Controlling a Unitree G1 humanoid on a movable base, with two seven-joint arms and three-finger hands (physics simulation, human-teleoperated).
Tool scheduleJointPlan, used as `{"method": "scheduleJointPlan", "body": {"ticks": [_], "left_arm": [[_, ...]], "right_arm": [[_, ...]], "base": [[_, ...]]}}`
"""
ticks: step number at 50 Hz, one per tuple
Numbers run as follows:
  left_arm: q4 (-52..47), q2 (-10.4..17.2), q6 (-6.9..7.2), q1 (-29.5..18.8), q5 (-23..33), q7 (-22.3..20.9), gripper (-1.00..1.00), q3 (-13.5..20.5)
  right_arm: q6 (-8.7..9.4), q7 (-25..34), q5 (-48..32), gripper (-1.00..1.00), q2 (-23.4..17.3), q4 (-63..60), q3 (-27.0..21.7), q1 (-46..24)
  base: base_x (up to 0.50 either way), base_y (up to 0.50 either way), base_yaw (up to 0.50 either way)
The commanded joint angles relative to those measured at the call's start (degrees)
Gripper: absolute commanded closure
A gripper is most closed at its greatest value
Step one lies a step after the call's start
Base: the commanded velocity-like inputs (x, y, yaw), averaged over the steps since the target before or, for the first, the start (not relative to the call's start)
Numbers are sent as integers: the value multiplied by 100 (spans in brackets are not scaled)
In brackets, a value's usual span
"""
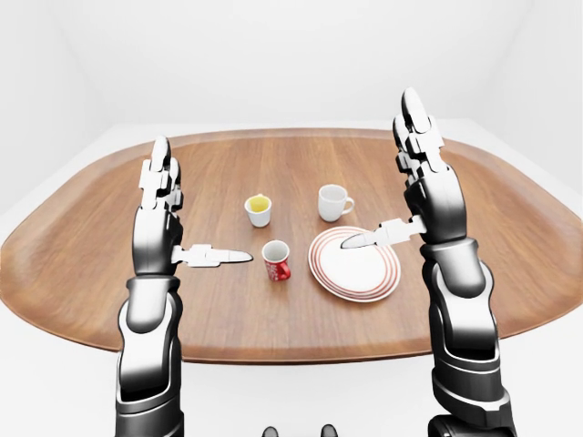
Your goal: Pick up the red mug and put it on the plate
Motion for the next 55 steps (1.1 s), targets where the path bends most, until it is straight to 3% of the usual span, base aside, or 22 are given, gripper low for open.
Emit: {"method": "scheduleJointPlan", "body": {"ticks": [1, 46, 55], "left_arm": [[-17, -5, 0, 24, 0, -3, -100, 1], [-60, -1, 0, 34, 10, -21, -100, 10], [-34, 4, 0, 39, 16, -33, -100, 24]], "right_arm": [[0, 12, -11, -100, 5, -10, 0, 8], [0, 115, -136, -100, 0, -57, 68, -45], [0, 302, -462, -100, -41, -172, 188, -167]], "base": [[24, 0, 0], [24, 0, 0], [0, 0, 0]]}}
